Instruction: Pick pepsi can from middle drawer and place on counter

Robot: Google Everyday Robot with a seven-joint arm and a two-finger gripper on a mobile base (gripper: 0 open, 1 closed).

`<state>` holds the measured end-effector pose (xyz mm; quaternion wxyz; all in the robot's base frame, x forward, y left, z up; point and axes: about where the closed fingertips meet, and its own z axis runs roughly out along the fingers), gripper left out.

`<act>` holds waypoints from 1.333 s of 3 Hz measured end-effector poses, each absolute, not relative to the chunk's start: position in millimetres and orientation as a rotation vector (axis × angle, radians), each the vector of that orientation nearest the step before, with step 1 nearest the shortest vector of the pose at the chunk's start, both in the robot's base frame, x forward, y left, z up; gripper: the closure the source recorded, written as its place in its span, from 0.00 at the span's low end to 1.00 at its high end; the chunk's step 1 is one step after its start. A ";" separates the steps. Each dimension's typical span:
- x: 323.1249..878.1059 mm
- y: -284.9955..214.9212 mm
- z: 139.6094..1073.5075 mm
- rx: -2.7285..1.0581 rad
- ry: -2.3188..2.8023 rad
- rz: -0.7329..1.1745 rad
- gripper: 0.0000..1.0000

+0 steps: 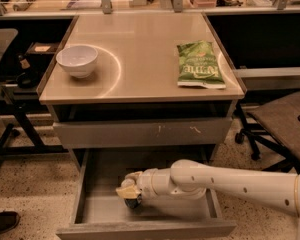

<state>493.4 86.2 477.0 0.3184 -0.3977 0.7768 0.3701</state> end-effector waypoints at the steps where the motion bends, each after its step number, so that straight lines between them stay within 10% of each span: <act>1: 508.6 88.8 513.4 -1.037 2.111 0.932 1.00; 4: 517.0 92.3 555.3 -1.023 2.149 0.918 1.00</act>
Offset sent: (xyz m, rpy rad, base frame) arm 0.0432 0.0065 0.1195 -0.1277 0.0576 -0.0529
